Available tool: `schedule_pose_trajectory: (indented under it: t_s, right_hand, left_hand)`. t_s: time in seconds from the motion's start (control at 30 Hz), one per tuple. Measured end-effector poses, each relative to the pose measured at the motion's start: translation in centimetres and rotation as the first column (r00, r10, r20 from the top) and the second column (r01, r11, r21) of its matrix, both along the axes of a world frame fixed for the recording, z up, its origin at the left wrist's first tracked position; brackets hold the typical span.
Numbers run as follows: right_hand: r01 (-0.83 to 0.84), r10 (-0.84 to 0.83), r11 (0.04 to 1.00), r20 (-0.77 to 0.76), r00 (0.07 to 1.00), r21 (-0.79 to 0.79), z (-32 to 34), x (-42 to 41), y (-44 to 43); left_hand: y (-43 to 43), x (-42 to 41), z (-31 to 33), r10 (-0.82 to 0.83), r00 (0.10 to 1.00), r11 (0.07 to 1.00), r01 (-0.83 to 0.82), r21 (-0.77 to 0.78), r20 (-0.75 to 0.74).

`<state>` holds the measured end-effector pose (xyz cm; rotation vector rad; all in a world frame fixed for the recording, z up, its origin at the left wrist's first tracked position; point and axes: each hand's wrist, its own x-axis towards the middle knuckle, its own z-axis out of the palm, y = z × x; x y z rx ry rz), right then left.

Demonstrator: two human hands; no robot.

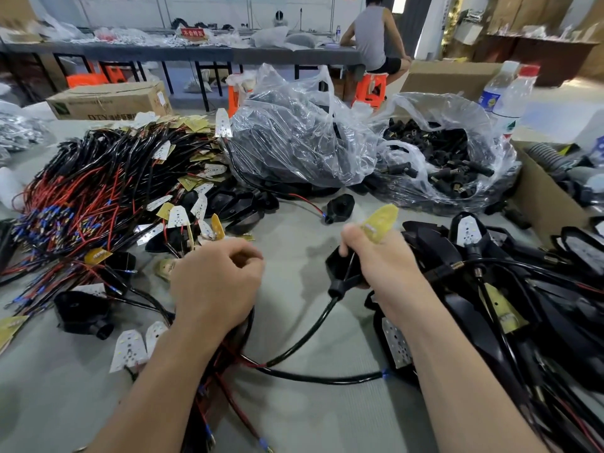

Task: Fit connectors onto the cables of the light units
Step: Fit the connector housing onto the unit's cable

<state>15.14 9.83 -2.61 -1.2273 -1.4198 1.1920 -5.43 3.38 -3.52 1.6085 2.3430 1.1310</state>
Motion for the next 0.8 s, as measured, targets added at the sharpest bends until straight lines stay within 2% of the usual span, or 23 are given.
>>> schedule_pose_trajectory:
  t_s: [0.03,0.07,0.13,0.17,0.27,0.37,0.47,0.63,0.73,0.8]
  right_hand:
    - [-0.066,0.064,0.998,0.086,0.994,0.019,-0.1,0.0,-0.1]
    - [-0.13,0.125,0.991,0.166,0.978,0.025,-0.2,-0.1,-0.2]
    - [-0.224,0.211,0.975,0.271,0.939,0.016,-0.1,-0.3,-0.4]
    - [-0.244,0.229,0.97,0.273,0.934,0.021,-0.2,-0.4,-0.5]
    - [-0.262,0.256,0.964,0.114,0.96,0.047,0.1,-1.1,-1.0]
    - [-0.295,0.295,0.955,0.013,0.955,0.029,0.1,-1.7,-1.4]
    - [-0.269,0.27,0.961,0.0,0.963,0.061,0.0,-1.5,-1.4]
    - [-0.146,0.135,0.981,0.085,0.987,0.129,-0.4,-1.7,-1.3]
    - [-0.033,0.001,0.973,0.138,0.99,0.23,-0.7,-2.2,-1.8]
    - [0.03,-0.053,0.961,0.078,0.996,0.275,-0.8,-2.6,-2.1]
  left_hand:
    - [0.0,0.3,0.0,-0.155,0.972,0.988,0.154,0.02,0.176]
    - [0.0,0.9,0.2,-0.293,0.873,0.953,0.299,0.048,0.389]
    - [0.0,2.4,0.2,-0.393,0.609,0.871,0.488,0.066,0.689]
    - [0.0,3.1,-0.1,-0.389,0.512,0.829,0.557,0.049,0.766]
    - [0.0,4.7,-1.1,-0.367,0.313,0.688,0.725,0.03,0.876]
    - [0.2,4.7,-1.4,-0.358,0.16,0.67,0.73,0.134,0.92]
    - [0.6,4.4,-1.4,-0.331,0.103,0.73,0.658,0.185,0.938]
    - [0.5,4.2,-1.1,-0.353,0.026,0.725,0.639,0.256,0.935]
    - [0.5,4.5,-1.1,-0.38,0.062,0.739,0.621,0.262,0.923]
    - [0.6,4.6,-1.4,-0.375,0.109,0.765,0.597,0.241,0.92]
